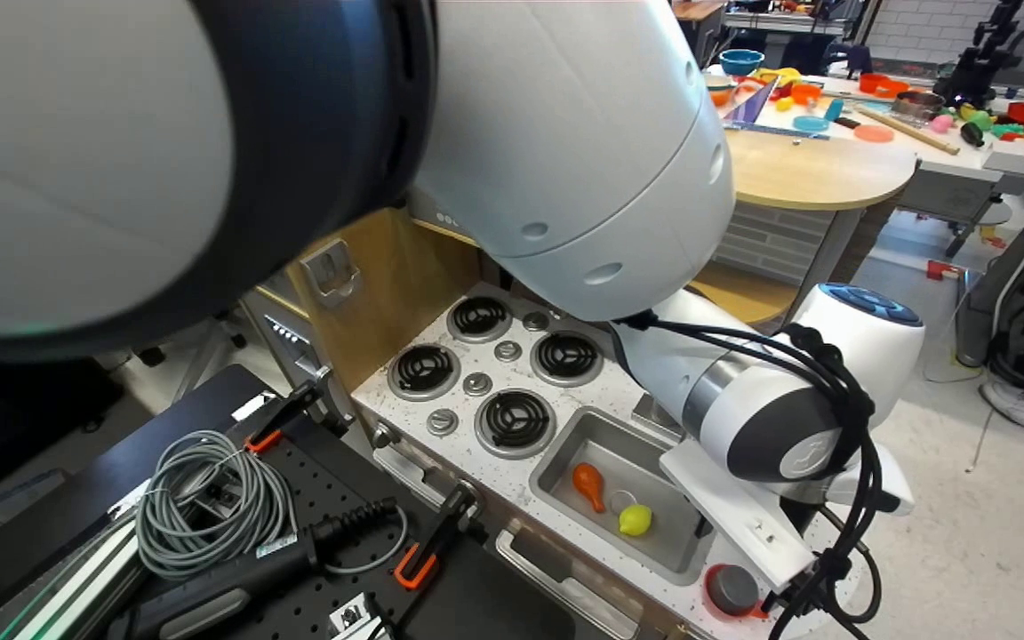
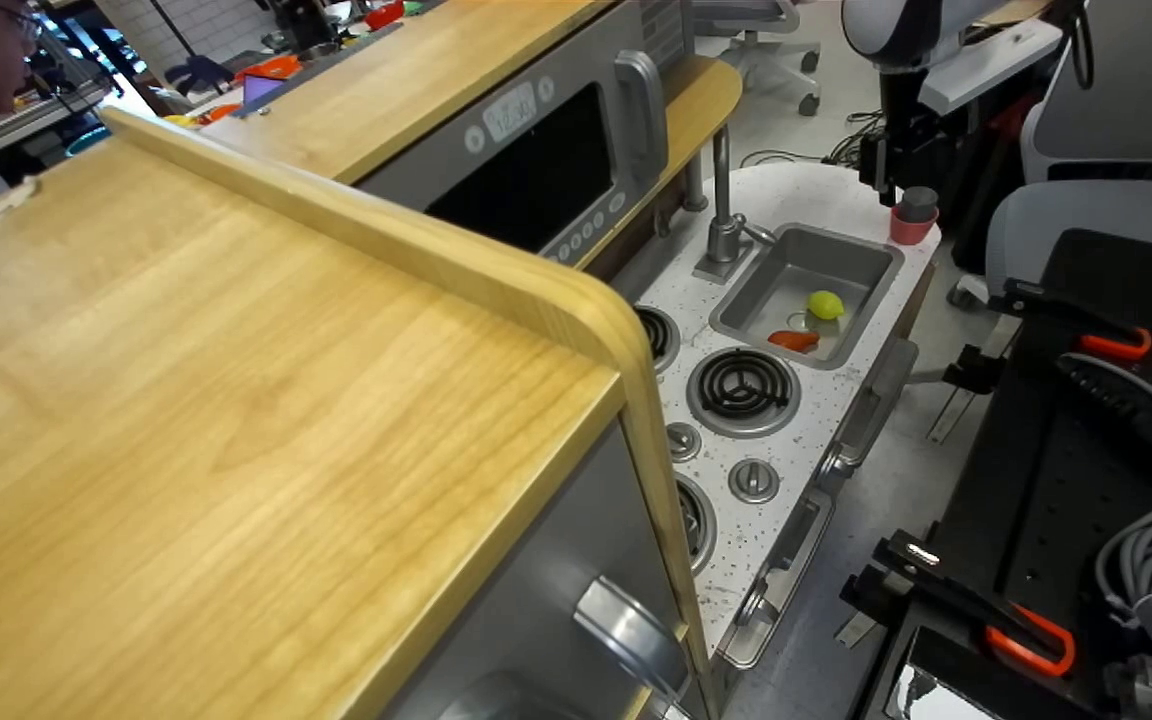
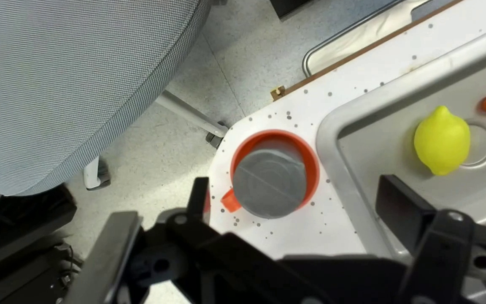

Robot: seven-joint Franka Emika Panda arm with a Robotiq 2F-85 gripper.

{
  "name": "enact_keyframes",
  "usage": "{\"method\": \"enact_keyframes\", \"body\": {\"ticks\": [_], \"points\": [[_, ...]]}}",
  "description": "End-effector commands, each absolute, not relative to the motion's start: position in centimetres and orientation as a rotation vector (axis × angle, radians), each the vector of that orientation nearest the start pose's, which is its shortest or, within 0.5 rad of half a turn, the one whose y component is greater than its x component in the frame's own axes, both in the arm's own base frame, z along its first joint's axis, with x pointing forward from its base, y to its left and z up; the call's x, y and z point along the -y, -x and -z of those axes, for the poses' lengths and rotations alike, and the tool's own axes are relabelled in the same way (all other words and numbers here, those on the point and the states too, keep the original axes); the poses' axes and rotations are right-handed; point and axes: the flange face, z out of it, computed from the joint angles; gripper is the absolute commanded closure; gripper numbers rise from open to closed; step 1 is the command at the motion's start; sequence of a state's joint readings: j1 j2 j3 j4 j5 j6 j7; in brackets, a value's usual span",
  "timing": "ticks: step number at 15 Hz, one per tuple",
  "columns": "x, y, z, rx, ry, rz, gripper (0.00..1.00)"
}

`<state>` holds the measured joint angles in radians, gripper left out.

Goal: Take the grey cylinder out of the orange mug then place it back in the orange mug

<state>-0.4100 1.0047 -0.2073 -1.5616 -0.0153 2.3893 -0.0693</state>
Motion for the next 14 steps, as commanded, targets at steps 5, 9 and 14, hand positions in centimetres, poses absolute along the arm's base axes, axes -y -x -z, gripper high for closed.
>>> {"method": "enact_keyframes", "body": {"ticks": [5,9,14], "points": [[38.7,-55.7,-1.7,-0.819,3.159,-0.317,0.00],[38.8,-56.2,-1.4,-0.813,3.166,-0.311,0.26],[39.2,-56.4,-1.5,-0.840,3.176,-0.304,0.65]]}}
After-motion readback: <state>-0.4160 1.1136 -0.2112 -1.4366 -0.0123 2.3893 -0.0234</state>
